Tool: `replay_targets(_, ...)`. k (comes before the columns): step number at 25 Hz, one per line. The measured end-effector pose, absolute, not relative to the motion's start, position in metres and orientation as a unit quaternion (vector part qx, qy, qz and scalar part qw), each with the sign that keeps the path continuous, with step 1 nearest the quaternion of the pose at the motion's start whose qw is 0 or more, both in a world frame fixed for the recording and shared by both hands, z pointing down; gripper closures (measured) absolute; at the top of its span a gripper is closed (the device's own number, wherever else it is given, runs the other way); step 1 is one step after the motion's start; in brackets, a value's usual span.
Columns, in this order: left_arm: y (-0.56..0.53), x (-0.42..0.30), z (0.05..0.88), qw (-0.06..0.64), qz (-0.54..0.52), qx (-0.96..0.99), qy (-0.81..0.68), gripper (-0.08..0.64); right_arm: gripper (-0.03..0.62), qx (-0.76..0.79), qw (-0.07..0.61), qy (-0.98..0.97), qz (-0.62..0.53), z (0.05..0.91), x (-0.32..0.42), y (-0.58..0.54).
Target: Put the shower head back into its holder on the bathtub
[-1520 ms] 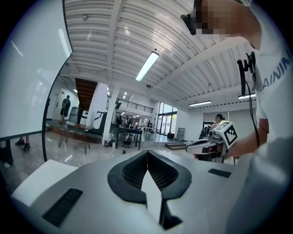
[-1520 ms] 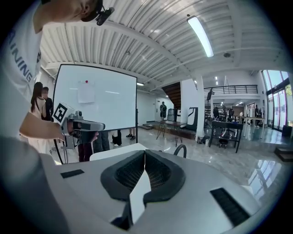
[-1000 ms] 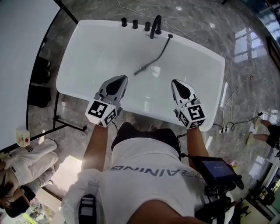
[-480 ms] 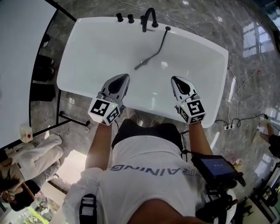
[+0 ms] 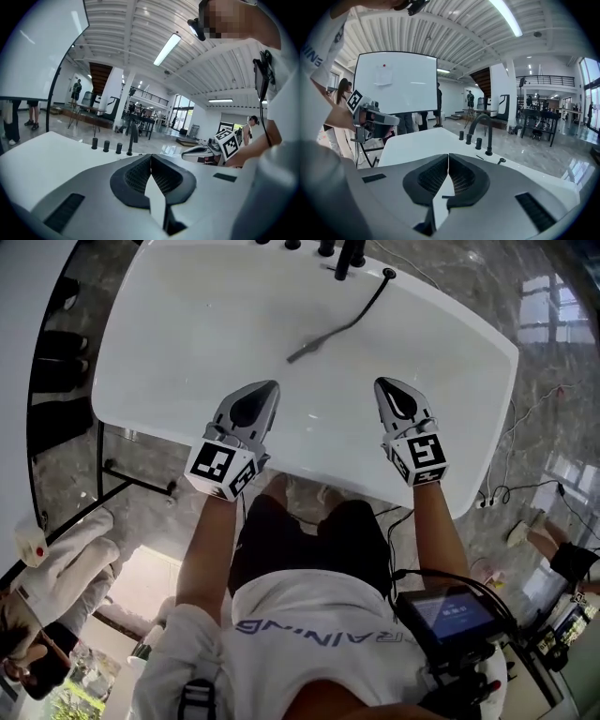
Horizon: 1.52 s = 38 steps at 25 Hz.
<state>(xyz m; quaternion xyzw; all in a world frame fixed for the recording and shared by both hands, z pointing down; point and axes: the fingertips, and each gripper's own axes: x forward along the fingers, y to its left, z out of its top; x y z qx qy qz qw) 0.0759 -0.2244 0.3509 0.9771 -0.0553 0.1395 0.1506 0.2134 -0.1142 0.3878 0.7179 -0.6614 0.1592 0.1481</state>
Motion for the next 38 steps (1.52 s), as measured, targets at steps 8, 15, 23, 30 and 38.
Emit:
replay_targets(8, -0.293, 0.098, 0.481, 0.156, 0.154, 0.974, -0.060, 0.543, 0.580, 0.700, 0.175, -0.674, 0.156, 0.517, 0.227, -0.196)
replay_targets(15, -0.341, 0.095, 0.601, 0.153, 0.172, 0.972, -0.056, 0.543, 0.580, 0.652, 0.260, -0.693, 0.165, 0.654, 0.224, -0.252)
replay_targets(23, -0.381, 0.126, 0.726, 0.171, 0.189, 0.966, -0.050, 0.543, 0.541, 0.578, 0.347, -0.718, 0.175, 0.813, 0.238, -0.299)
replay_targets(30, -0.388, 0.124, 0.814, 0.203, 0.229, 0.951, -0.042, 0.543, 0.505, 0.529, 0.417, -0.718, 0.177, 0.924, 0.241, -0.313)
replay_targets(38, -0.388, 0.128, 0.904, 0.218, 0.286, 0.932, -0.045, 0.543, 0.433, 0.384, 0.553, -0.730, 0.118, 1.028, 0.247, -0.320)
